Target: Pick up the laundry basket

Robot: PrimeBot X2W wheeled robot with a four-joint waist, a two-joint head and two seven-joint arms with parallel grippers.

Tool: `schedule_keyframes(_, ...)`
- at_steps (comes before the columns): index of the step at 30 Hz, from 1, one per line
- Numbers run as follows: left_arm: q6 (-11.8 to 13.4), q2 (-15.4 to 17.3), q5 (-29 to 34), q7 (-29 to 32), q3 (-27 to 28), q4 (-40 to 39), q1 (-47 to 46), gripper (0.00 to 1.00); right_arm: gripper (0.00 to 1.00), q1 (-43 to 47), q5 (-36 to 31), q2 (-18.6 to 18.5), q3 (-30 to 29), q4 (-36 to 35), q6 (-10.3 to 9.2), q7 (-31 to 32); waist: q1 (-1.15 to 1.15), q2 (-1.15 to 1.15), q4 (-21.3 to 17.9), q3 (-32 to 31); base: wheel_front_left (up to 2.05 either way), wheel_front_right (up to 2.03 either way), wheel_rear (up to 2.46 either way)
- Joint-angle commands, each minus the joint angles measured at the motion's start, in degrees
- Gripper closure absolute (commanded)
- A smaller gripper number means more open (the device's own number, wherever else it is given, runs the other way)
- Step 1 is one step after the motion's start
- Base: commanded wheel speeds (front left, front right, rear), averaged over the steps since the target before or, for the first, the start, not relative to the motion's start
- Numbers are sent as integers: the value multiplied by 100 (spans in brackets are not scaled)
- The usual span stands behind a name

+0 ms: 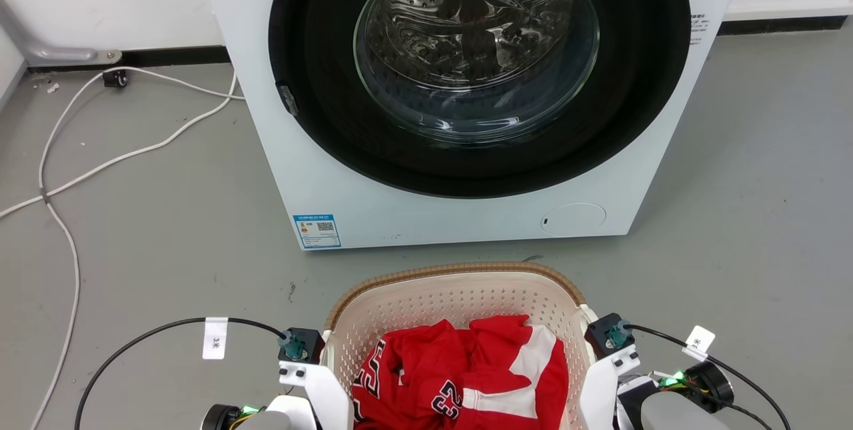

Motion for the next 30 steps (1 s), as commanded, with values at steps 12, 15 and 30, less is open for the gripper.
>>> schedule_keyframes(12,-22,39,-97,-98,-146,-6,-56,100,100,0,136,-46,195,-24,16,-38,0,0,-43,-16,0,0,0)
schedule_keyframes(15,-23,28,-138,-107,-173,-4,-64,100,100,6,165,-51,226,-24,16,-34,0,0,-46,-12,0,0,0)
schedule_keyframes(30,-23,36,-263,-133,-294,5,-65,100,100,18,281,-80,340,-23,16,-52,0,0,-35,7,0,0,0)
